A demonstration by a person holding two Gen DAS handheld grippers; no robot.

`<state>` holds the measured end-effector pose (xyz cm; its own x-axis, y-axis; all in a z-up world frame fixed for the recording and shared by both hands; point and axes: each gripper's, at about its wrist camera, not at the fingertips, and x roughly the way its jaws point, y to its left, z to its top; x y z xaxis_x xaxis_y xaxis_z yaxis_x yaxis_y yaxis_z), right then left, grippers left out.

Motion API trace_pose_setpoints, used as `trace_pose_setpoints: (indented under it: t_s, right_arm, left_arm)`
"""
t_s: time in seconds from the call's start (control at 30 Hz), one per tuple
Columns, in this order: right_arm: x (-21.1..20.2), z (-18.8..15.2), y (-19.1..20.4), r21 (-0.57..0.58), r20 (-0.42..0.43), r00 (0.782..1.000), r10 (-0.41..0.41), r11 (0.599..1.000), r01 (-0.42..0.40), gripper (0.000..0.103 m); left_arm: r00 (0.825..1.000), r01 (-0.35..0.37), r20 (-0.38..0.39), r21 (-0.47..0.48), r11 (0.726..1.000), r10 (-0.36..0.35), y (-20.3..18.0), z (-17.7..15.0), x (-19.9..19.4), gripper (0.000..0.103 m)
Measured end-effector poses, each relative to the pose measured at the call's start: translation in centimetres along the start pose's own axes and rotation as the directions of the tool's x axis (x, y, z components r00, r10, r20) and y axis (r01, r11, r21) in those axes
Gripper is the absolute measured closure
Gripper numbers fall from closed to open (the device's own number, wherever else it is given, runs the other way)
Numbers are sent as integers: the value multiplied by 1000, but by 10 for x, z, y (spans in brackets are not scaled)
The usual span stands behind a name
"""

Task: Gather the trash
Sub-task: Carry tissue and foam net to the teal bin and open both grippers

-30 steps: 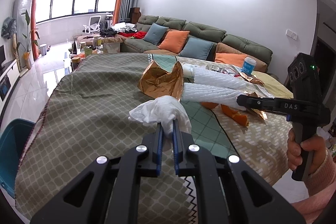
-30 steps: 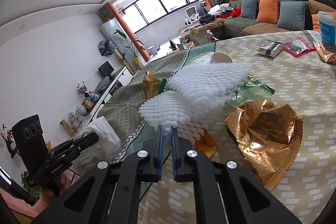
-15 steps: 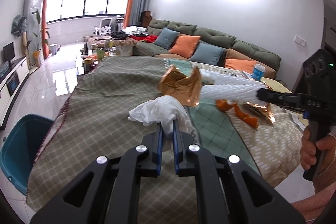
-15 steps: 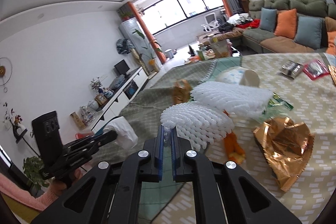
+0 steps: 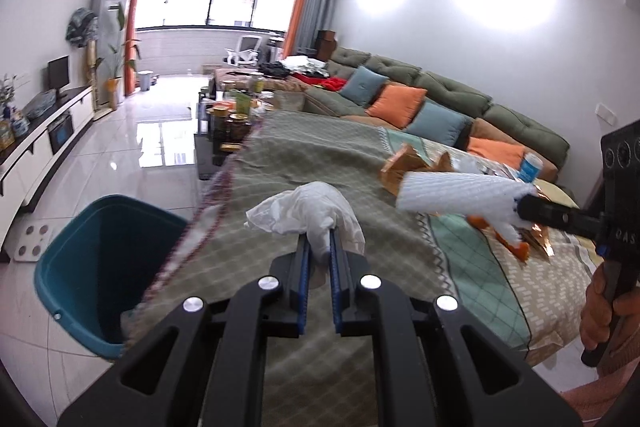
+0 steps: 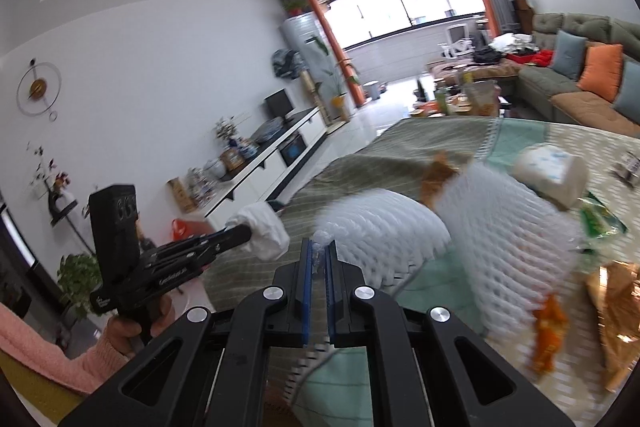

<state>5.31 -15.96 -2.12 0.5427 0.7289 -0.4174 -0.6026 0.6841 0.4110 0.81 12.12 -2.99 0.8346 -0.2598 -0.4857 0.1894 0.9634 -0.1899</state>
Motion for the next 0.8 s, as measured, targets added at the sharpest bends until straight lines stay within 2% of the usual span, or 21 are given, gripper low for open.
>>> trace_pose_setpoints:
  t_s: [0.23,0.43,0.67,0.8]
  right_arm:
    - [23,8,35,-97,-25,996,83,992,-85,97]
    - [53,19,55,-138,-66,983,170,975,-177,97]
    - [100,32,81,-177,-131,962,239,949,-260,97]
    - [126,31,92,-186,-181,951,251,941,-284,97]
  left_arm:
    - [997,-69,36,-48,996,71,32,3,-19,93]
    - [989,-135,47,-105,985,141,61,7,-32,92]
    - [978,-204,0,-162,965,207,100,7,-32,91]
    - [973,-231,-40,-197,953,228,123,4,-26,90]
